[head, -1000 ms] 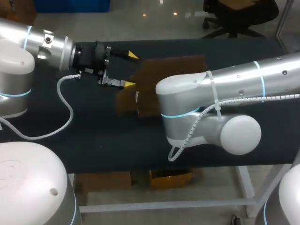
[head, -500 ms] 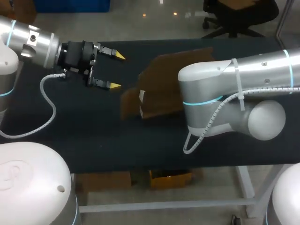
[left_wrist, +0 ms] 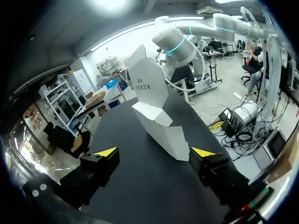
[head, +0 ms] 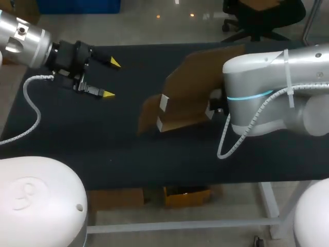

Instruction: Assemble the packaging by folding the flat box into shape, placing the metal phone stand inside, and closing the box properly

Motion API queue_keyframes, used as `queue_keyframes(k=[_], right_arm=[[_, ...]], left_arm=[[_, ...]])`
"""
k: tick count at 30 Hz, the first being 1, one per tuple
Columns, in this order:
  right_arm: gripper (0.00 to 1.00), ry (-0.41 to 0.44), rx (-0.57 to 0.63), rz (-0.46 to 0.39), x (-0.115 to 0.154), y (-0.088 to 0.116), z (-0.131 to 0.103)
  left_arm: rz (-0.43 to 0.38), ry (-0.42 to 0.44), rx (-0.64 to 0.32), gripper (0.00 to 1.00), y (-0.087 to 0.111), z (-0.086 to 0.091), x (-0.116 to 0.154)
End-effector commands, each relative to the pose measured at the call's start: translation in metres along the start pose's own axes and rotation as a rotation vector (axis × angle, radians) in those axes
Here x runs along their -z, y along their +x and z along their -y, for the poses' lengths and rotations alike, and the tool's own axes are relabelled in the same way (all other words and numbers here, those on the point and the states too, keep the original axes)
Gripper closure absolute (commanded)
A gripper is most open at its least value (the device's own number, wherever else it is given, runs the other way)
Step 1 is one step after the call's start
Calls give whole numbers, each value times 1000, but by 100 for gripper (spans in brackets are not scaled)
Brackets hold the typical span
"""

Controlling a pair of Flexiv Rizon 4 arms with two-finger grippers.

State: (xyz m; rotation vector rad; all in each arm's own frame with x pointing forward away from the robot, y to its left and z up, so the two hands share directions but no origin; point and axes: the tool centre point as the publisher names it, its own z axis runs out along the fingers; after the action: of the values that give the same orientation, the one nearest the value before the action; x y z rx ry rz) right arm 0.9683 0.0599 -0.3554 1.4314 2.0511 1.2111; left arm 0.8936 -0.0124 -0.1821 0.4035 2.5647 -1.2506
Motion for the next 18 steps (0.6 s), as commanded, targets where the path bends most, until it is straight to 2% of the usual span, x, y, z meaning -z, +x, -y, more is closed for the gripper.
queue_keyframes(k=[1,18], right_arm=[[100,156,-13,-261,0,-7,-2],[100,156,-13,-261,0,-7,-2]], left_arm=[[-121,-20,12,0,-1,-2,19],[-121,-20,12,0,-1,-2,19]])
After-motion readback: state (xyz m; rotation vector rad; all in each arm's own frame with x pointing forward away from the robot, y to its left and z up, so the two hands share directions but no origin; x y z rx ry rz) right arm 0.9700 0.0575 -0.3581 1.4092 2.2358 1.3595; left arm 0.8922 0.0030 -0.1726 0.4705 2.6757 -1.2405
